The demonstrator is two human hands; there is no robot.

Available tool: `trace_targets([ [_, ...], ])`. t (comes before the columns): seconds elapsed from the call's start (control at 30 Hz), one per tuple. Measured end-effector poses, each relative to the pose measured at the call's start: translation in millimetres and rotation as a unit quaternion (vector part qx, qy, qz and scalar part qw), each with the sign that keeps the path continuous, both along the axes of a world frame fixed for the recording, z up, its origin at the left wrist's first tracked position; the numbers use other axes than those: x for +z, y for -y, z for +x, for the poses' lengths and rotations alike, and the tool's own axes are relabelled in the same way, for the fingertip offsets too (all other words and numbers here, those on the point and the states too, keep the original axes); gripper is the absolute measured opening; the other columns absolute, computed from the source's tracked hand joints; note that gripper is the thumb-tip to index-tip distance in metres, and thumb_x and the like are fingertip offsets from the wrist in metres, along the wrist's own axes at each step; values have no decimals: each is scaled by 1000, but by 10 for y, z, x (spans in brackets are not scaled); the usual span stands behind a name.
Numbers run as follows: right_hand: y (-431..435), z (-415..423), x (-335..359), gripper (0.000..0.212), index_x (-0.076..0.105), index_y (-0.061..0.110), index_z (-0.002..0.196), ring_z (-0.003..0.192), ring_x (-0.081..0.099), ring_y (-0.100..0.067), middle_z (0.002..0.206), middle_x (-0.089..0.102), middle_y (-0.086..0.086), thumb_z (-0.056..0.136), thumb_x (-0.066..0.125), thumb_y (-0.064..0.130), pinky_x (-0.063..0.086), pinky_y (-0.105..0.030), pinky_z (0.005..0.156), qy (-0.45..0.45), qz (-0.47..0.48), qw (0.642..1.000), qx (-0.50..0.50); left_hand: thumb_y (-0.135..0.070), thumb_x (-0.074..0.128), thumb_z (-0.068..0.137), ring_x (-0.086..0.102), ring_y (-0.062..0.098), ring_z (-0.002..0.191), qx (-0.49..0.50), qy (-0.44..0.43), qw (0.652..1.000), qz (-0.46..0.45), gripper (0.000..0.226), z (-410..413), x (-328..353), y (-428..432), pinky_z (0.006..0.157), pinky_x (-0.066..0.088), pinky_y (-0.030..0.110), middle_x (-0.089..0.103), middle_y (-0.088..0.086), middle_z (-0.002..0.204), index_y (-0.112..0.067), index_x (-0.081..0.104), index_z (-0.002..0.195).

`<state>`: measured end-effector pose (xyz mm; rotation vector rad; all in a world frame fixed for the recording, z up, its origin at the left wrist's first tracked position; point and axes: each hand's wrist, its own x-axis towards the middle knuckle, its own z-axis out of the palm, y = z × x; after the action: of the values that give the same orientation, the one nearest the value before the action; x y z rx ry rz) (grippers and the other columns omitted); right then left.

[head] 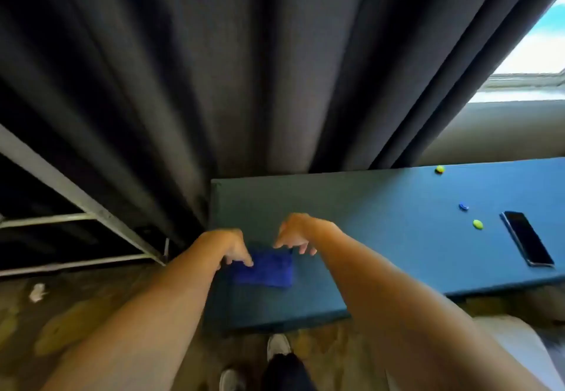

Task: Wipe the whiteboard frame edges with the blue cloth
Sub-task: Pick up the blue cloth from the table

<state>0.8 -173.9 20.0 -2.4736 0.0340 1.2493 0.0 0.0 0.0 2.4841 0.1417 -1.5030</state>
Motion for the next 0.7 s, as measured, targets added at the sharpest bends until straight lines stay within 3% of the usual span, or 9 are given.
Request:
trace_targets([
  [0.07,-16,-107,-344,48,62,7,124,106,66,-33,114,65,-13,91,62,41,54,-34,68,-2,-20,999,28,-44,69,87,60,33,118,46,53,997,22,72,-137,-289,105,77,52,33,54,18,138,-3,43,140],
  [0.13,-56,-292,-778,46,61,6,123,113,61,-35,116,63,-16,92,60,41,53,-39,83,-3,-11,1000,-16,-41,71,86,55,38,123,178,126,976,10,76,-346,-670,192,89,52,40,46,20,144,-2,35,140],
  [0.2,-83,-397,-1112,37,57,9,119,110,58,-36,130,52,-18,92,62,34,50,-39,88,45,25,990,-130,-33,77,83,51,43,125,282,181,942,6,78,-451,-917,262,97,49,47,39,23,145,-2,31,138],
  [0.27,-135,-474,-1327,31,51,14,111,104,58,-39,136,36,-16,88,69,25,50,-38,85,89,48,961,-257,-30,82,77,52,45,123,357,210,910,-2,84,-485,-1090,247,95,49,49,40,25,144,-2,31,137],
  [0.37,-221,-530,-1442,44,42,15,107,105,58,-43,136,31,-15,80,77,21,49,-41,81,97,45,926,-362,-28,87,71,59,41,116,456,176,871,-42,74,-488,-1210,179,90,52,42,57,24,132,2,48,126],
  [0.5,-154,-372,-1320,48,61,4,112,105,66,-33,117,66,-17,73,84,20,53,-37,84,-9,108,908,-405,-7,80,78,65,28,94,606,45,767,-204,32,-401,-1080,16,78,54,40,67,22,119,0,62,103],
  [0.6,-112,-220,-1065,40,66,-2,108,100,70,-32,113,71,-21,74,84,10,58,-46,84,-74,263,823,-498,-5,76,81,66,23,92,651,7,703,-285,22,-269,-722,-230,73,54,37,70,14,116,-8,63,100],
  [0.7,-256,17,-670,34,65,2,116,96,71,-30,116,71,-18,84,73,8,60,-43,72,-116,412,754,-498,-5,73,82,68,26,102,665,9,653,-363,33,-143,-268,-548,75,57,40,72,12,114,-9,64,113],
])
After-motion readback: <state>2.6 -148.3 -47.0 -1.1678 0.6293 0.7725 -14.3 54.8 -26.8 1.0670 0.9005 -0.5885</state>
